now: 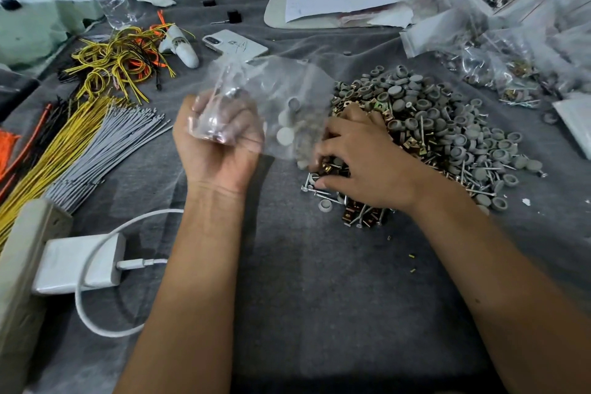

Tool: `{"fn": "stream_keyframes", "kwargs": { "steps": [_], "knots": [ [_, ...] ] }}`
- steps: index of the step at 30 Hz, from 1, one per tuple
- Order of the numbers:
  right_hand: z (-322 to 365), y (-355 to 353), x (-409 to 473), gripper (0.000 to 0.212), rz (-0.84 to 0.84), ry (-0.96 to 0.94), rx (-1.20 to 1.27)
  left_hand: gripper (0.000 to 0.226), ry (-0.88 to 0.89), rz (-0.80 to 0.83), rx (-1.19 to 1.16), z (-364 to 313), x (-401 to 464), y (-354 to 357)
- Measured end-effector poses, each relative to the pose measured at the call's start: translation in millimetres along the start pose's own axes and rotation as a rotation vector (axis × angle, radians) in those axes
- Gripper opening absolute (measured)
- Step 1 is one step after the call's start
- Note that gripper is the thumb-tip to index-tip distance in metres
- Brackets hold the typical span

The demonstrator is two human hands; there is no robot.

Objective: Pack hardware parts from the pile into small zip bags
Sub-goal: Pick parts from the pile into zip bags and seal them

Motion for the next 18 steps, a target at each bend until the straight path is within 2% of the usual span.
{"fn": "stream_keyframes", "kwargs": {
  "steps": [3,5,10,15,18],
  "knots": [
    [2.3,-2.8,-2.0,0.017,-0.019,0.002,0.049,0.006,0.032,-0.122,0.1,-0.1,2.5,-9.4],
    [2.1,-4.7,-2.5,0.019,-0.04,-0.009,0.098,0.012,-0.018,-0.147,0.081,-2.8,5.2,-19.0],
    [-2.5,-7.3,-2.2,0.021,-0.104,0.003,0.207,0.031,-0.054,-0.125,0.109,-3.5,4.9,-19.0],
    [-5.2,-9.5,-1.3,0.024,-0.151,0.015,0.239,0.023,-0.066,-0.154,0.108,-1.4,5.0,-19.9],
    [-6.5,-11.1,0.5,0.018,-0.189,0.001,0.231,0.022,-0.068,-0.18,0.095,-2.8,5.0,-21.2]
  ]
}}
Point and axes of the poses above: each hand's wrist, its own x-axis towards the middle knuckle, its own y-axis out of the palm, z = x × y, the point moved 3 cm from there along x, towards the middle knuckle, and after that the axes turned 6 degrees about y, right-handed, at the moved point
